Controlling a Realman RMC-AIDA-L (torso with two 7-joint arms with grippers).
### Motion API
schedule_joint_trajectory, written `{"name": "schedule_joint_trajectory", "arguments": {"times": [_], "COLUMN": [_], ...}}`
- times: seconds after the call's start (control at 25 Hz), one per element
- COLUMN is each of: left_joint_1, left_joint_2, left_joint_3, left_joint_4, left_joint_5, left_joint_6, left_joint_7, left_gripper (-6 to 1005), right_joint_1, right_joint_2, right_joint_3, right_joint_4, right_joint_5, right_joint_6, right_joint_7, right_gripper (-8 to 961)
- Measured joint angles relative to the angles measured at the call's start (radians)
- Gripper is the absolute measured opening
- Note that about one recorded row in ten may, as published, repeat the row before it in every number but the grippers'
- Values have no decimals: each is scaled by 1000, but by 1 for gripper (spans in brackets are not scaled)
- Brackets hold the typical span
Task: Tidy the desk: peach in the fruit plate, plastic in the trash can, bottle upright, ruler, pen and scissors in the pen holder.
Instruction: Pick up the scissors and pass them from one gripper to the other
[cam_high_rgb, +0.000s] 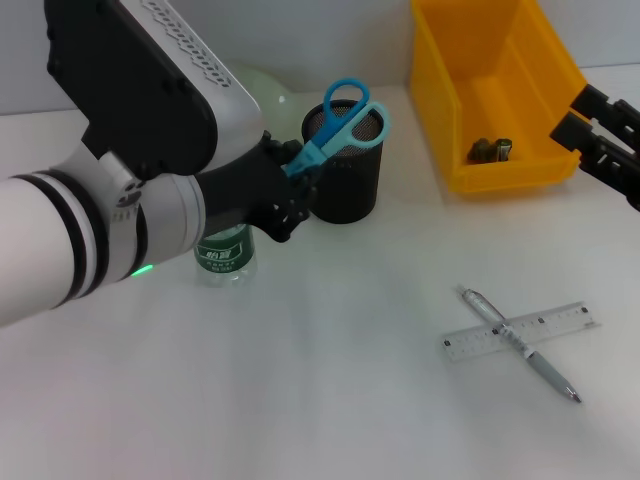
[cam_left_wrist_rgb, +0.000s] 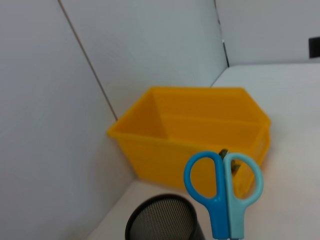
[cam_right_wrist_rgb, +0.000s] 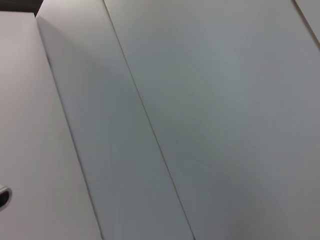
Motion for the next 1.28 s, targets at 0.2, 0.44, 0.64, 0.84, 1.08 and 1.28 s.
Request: {"name": "schedule_joint_trajectory", "arguments": {"times": [0.2,0.44,0.64,0.84,1.08,1.28], "left_joint_1": [25,48,55,55,50,43], "left_joint_2": [0,1,3,3,2,1], "left_joint_3": [21,74,133,153,169,180], "left_joint_4": [-3,-39,-95,-123,-166,-175], "left_joint_5": [-14,-23,-26,-38,-63,-64], "left_joint_6": [-66,-172,-313,-366,-400,-405], "left_joint_7": [25,47,62,72,90,91], "left_gripper": [218,218,218,218,218,218], "right_joint_1": [21,28,43,60,81,107], "right_joint_2": [7,9,11,14,17,18], "right_joint_3": [5,6,-5,-6,3,9], "right_joint_4": [108,293,378,453,525,546], "right_joint_5": [25,67,67,65,69,71], "right_joint_6": [0,7,39,54,70,111], "right_joint_7": [-60,-179,-244,-311,-382,-382], "right_gripper": [811,812,807,799,790,782]}}
